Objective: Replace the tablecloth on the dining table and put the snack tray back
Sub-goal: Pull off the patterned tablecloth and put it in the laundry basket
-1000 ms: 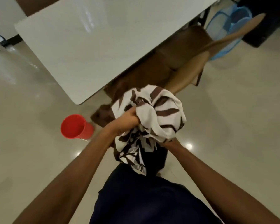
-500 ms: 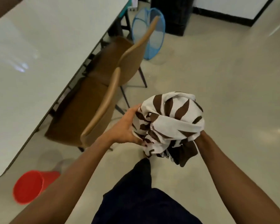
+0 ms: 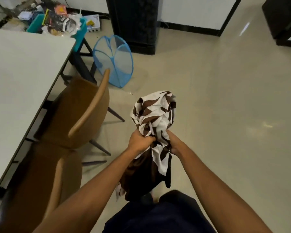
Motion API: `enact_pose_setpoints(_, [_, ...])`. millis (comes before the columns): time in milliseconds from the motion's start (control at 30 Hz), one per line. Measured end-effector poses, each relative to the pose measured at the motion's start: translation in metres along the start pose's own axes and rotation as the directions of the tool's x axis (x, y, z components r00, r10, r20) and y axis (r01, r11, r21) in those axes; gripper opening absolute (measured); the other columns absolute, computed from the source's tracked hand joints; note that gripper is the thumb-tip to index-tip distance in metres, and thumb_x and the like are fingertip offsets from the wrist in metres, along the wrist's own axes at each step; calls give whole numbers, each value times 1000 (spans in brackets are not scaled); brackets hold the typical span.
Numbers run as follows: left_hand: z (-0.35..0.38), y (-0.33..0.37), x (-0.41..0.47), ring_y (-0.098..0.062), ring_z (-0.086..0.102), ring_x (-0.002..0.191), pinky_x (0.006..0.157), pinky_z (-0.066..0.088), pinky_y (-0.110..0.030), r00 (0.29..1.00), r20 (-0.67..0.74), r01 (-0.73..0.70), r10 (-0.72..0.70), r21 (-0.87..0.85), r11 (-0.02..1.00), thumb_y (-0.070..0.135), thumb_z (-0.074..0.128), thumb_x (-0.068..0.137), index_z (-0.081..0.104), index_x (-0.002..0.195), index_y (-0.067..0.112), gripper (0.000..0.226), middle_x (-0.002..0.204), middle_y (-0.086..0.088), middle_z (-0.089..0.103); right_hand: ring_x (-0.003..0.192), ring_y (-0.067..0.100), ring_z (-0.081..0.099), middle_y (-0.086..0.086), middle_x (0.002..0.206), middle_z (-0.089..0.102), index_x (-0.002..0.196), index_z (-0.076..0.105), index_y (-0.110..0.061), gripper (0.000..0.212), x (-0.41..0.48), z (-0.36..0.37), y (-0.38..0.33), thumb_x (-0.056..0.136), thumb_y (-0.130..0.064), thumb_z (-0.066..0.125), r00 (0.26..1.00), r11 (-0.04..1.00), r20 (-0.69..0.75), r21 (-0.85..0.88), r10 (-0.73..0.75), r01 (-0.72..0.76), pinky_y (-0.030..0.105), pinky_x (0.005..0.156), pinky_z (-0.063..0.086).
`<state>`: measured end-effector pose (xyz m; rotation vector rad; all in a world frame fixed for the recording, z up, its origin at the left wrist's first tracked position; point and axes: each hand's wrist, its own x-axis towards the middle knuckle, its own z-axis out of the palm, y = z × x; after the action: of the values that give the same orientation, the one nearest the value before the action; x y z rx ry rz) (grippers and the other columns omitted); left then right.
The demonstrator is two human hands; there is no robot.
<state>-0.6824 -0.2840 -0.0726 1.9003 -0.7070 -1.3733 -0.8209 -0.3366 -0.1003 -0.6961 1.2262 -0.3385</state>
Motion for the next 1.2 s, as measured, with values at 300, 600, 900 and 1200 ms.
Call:
enact_pose_setpoints(300, [-8, 124, 191, -16, 71, 93, 92, 57, -41, 994, 13, 103, -105, 106, 989, 32, 84, 50, 75, 98, 24, 49, 93, 8, 77, 155, 10, 4, -8, 166, 12, 158, 24, -35, 109, 122, -57, -167, 70, -52, 85, 612, 229, 410, -672, -676, 704, 38, 124, 12])
enact_pose_setpoints(600, [-36, 238, 323, -25, 73, 90, 86, 53, -38, 943, 179, 329, -281, -370, 869, 38, 50, 96, 76, 98, 16, 35, 97, -11, 76, 131, 30, 50, 5, 149, 46, 156, 0, -48, 133, 272, -8, -320, 56, -46, 87, 696, -30, 650, -737, -306, 675, 45, 101, 48])
enact_pose_setpoints(900, [-127, 277, 472, -14, 58, 69, 67, 47, -32, 927, -338, 144, -164, -85, 986, 76, 68, 65, 67, 78, 12, 65, 70, 2, 63, 120, 27, 60, -6, 136, 62, 139, 50, -44, 80, 422, 40, -451, 63, -39, 76, 845, 26, 463, -873, -269, 487, 34, 98, 47])
enact_pose_setpoints(1200, [-222, 236, 585, -24, 58, 77, 70, 45, -29, 773, -486, 294, -409, -298, 908, 23, 64, 95, 68, 82, 9, 19, 85, -12, 65, 115, 33, 62, 4, 130, 67, 144, 49, -35, 85, 547, 125, -601, 66, -40, 82, 823, 143, 305, -898, -480, 416, 38, 101, 48])
